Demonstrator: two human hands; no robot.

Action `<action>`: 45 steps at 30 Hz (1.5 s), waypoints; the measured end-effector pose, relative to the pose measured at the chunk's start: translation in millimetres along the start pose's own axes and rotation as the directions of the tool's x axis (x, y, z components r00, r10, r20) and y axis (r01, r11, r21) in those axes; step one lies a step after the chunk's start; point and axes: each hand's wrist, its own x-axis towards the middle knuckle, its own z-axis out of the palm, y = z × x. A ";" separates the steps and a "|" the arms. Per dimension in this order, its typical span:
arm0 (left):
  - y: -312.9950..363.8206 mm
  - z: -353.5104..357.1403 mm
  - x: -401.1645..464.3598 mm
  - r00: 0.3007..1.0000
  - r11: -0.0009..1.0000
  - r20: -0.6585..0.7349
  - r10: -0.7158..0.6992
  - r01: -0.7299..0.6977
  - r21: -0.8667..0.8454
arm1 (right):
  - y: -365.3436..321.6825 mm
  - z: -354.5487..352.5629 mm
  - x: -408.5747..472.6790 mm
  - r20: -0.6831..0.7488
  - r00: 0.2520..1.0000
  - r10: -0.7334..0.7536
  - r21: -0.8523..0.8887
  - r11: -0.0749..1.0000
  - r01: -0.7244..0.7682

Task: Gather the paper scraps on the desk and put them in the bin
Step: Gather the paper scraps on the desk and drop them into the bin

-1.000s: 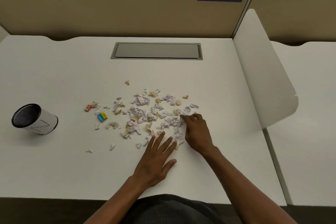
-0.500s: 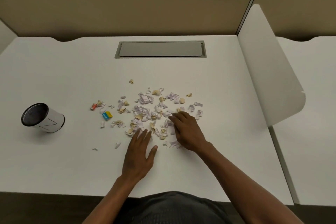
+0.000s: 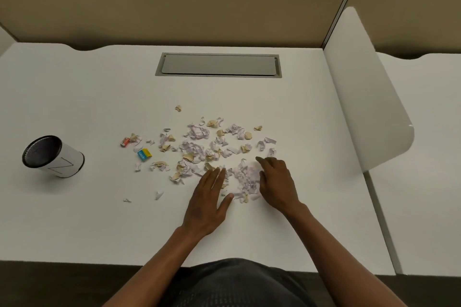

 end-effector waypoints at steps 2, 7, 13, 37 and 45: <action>5.1 1.2 3.9 0.999 0.999 0.025 0.039 -0.039 -0.017 | -0.6 1.8 -2.8 0.045 0.998 -0.053 -0.012 0.999 0.053; 10.2 -1.6 2.3 0.995 0.992 0.054 0.087 -0.081 -0.096 | -6.8 -1.3 -12.5 0.059 0.998 -0.031 0.146 0.989 0.023; -3.3 -21.5 5.0 0.993 0.992 -0.108 -0.054 0.040 -0.122 | 3.7 -17.1 -23.9 0.233 0.970 0.067 -0.008 0.998 -0.067; 11.0 -18.0 56.0 0.964 0.980 0.227 -0.142 0.168 -0.103 | -47.8 -13.3 26.1 0.495 0.869 0.022 -0.112 0.993 0.039; 5.6 -22.3 52.6 0.989 0.968 0.117 -0.085 0.110 -0.227 | -53.7 11.4 16.0 0.256 0.966 -0.038 0.074 0.997 0.019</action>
